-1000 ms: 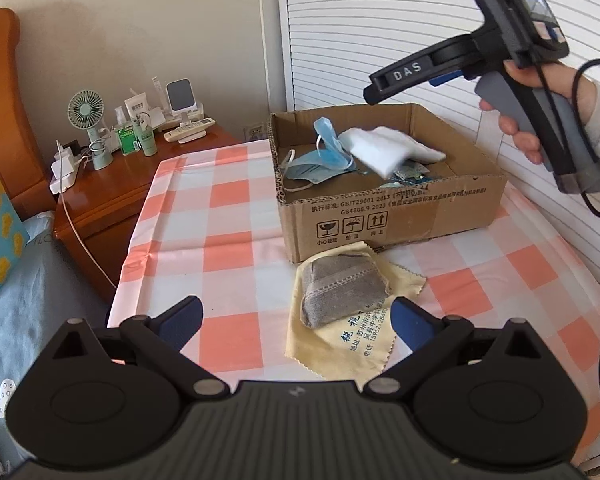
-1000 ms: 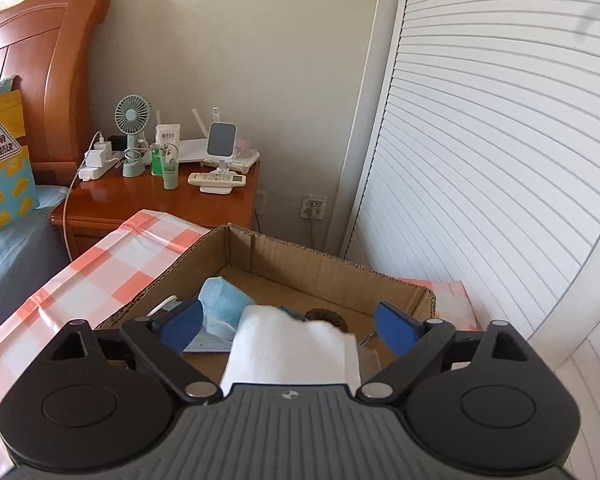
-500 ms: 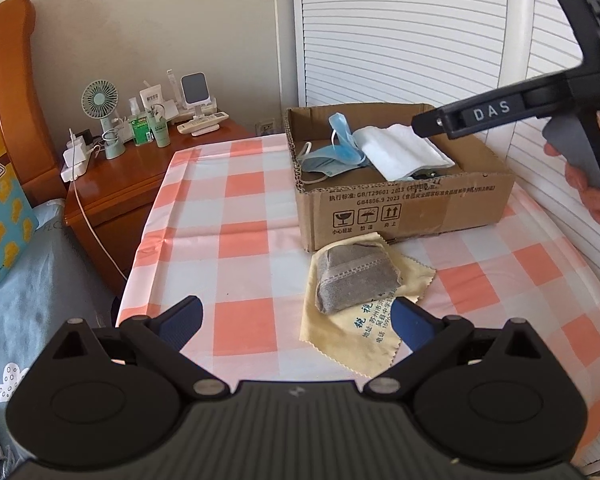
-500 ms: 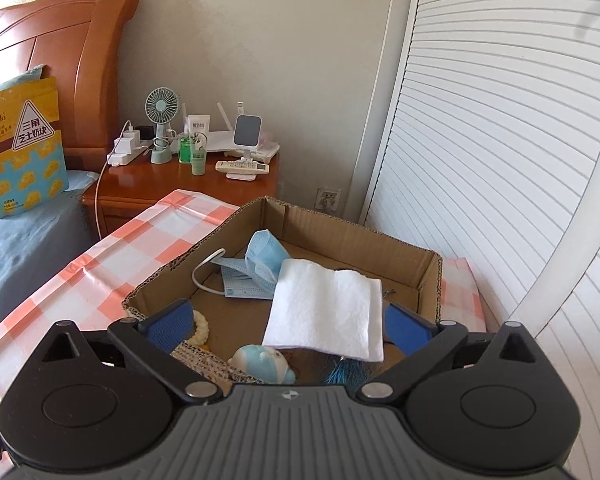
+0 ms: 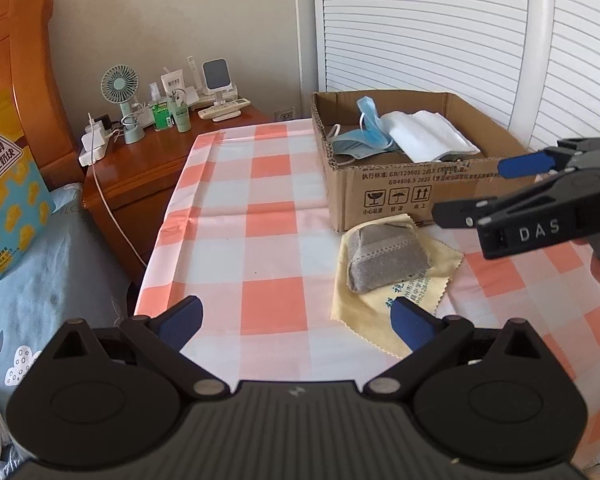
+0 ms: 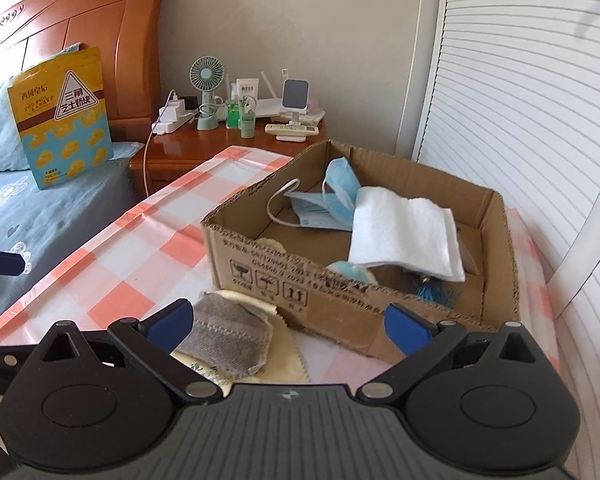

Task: Organize soft objects
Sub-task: 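Withdraw both grippers from the box toward the yellow cloth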

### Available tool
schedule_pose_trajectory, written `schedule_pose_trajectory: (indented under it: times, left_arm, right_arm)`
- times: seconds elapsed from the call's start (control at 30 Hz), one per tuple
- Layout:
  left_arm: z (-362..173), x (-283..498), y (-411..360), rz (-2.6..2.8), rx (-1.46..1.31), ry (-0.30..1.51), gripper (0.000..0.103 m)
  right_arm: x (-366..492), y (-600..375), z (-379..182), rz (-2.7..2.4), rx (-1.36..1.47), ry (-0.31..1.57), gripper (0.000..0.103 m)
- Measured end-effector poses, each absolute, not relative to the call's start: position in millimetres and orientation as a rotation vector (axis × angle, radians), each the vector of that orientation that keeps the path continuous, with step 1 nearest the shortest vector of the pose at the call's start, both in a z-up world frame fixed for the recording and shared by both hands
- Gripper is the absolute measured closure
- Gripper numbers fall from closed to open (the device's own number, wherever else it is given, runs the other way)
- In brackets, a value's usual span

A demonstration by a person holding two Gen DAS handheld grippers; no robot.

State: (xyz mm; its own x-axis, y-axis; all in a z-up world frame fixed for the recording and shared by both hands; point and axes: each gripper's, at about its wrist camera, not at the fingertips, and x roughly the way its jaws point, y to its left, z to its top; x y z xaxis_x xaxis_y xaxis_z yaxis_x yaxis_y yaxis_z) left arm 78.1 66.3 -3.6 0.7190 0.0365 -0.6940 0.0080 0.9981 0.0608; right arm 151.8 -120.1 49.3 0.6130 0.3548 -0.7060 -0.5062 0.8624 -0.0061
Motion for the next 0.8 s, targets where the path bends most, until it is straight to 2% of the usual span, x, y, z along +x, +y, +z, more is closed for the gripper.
schedule_pose_trajectory:
  times: [0.4,0.8]
  left_arm:
    - [-5,76,91,0.101,0.028,0.772,0.003]
    - [-11,79,100,0.124,0.019,0.791,0.003]
  right_arm:
    - [158,-82,-6,0.549,-0.164,0.879,0.000]
    - [175,-67,-20,0.520,-0.132,0.896,0.000]
